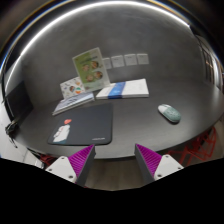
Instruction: Arrange mouse
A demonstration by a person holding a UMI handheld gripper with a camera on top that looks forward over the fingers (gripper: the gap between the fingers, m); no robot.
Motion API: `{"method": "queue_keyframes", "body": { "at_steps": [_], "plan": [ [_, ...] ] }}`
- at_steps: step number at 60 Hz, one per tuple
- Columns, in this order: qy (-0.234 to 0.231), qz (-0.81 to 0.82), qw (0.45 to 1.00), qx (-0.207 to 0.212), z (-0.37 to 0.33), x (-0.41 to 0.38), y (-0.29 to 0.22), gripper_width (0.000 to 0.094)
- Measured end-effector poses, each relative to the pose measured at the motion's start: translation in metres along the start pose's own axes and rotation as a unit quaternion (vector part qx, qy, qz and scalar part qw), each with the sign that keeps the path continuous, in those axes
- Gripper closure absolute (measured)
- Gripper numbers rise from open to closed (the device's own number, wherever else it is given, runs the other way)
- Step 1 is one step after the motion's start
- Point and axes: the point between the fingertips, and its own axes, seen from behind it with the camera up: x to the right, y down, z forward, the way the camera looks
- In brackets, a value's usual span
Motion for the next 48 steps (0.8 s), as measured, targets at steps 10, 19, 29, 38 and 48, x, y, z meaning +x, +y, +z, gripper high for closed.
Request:
{"method": "queue_keyframes", "body": {
  "at_steps": [10,19,29,38,48],
  "plan": [
    [0.049,0.002,0.999,0.004,-0.002,0.038,-0.007,0.0120],
    [0.098,-0.025,0.995,0.019,0.007,0.108,-0.017,0.0120],
    [0.122,-0.060,0.990,0.025,0.034,0.192,-0.031,0.0116],
    [0.077,-0.048,0.995,0.041,0.065,0.223,-0.058,0.0128],
    [0.057,-0.067,0.995,0.042,0.097,0.238,-0.083,0.0148]
  ]
}}
